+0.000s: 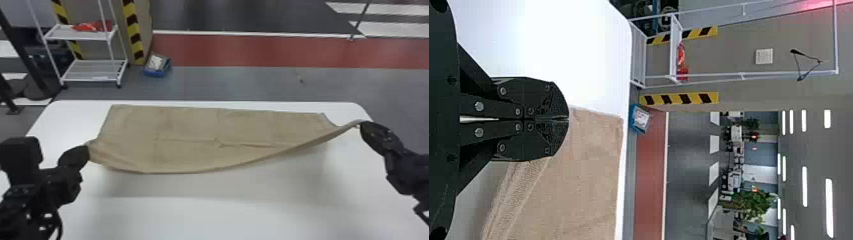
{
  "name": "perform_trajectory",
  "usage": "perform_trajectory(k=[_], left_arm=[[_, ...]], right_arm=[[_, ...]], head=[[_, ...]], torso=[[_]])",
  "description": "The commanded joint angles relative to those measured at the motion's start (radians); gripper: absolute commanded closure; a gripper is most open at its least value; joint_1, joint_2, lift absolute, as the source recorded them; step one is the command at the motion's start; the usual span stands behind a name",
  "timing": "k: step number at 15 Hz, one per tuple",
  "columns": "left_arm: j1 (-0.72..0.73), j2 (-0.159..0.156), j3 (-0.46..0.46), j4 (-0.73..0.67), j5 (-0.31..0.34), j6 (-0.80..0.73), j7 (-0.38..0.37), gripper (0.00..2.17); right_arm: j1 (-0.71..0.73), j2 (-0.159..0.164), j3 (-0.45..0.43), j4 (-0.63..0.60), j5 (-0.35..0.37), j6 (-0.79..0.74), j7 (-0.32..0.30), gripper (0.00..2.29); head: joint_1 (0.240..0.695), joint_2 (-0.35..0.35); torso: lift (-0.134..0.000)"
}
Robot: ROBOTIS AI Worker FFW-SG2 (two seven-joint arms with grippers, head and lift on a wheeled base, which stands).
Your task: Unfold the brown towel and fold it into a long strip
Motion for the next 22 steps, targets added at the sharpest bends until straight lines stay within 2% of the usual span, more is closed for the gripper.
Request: perform_trajectory(k=[1,5,6,7,8,9,10,12,15,16,18,20,22], left_arm=[[0.06,-0.005,-0.034,-0.006,-0.059,0.002,0.021,1.25],[0.11,-0.008,-0.04,0.037,-0.081,-0.007,0.01,1.12],[0.126,-0.006,-0.026,0.037,-0.096,-0.01,0.004,0.99],[0.141,-0.002,-0.012,0.039,-0.101,-0.047,0.0,0.74],[0.155,0.003,0.006,0.042,-0.116,-0.09,-0.022,0.38],[0.162,0.004,0.016,0.05,-0.13,-0.148,-0.042,0.23],[0.179,0.012,0.037,0.065,-0.148,-0.244,-0.066,0.19],[0.204,0.038,0.065,0.088,-0.165,-0.357,-0.131,0.19],[0.23,0.073,0.057,0.212,-0.207,-0.701,-0.226,0.19],[0.227,0.086,0.057,0.257,-0.211,-0.75,-0.264,0.2],[0.236,0.115,0.069,0.289,-0.202,-0.783,-0.327,0.22],[0.253,0.116,0.092,0.293,-0.171,-0.811,-0.395,0.3],[0.253,0.126,0.092,0.307,-0.181,-0.814,-0.445,0.3]], right_arm=[[0.036,0.026,-0.01,0.052,0.022,-0.064,0.01,1.6],[0.044,0.046,-0.027,0.138,0.022,-0.144,0.029,1.6],[0.044,0.048,-0.028,0.151,0.022,-0.153,0.029,1.6],[0.042,0.048,-0.028,0.159,0.023,-0.156,0.029,1.6],[0.039,0.048,-0.025,0.167,0.025,-0.165,0.029,1.6],[0.035,0.048,-0.022,0.168,0.026,-0.165,0.029,1.6],[0.03,0.048,-0.016,0.168,0.026,-0.165,0.029,1.6],[0.027,0.049,-0.015,0.17,0.026,-0.162,0.029,1.6],[0.024,0.051,-0.019,0.176,0.016,-0.156,0.029,1.6],[0.025,0.054,-0.024,0.176,0.014,-0.156,0.031,1.6],[0.032,0.055,-0.028,0.176,0.008,-0.159,0.037,1.6],[0.039,0.063,-0.03,0.174,0.006,-0.159,0.04,1.6],[0.039,0.071,-0.033,0.174,0.008,-0.159,0.04,1.6]], head=[[0.695,-0.054],[0.695,-0.09],[0.695,-0.094],[0.695,-0.097],[0.695,-0.096],[0.695,-0.088],[0.695,-0.083],[0.695,-0.065],[0.695,-0.05],[0.695,-0.052],[0.695,-0.072],[0.695,-0.077],[0.695,-0.078]], torso=[[-0.125],[-0.125],[-0.125],[-0.125],[-0.125],[-0.125],[-0.125],[-0.125],[-0.125],[-0.125],[-0.125],[-0.125],[-0.125]])
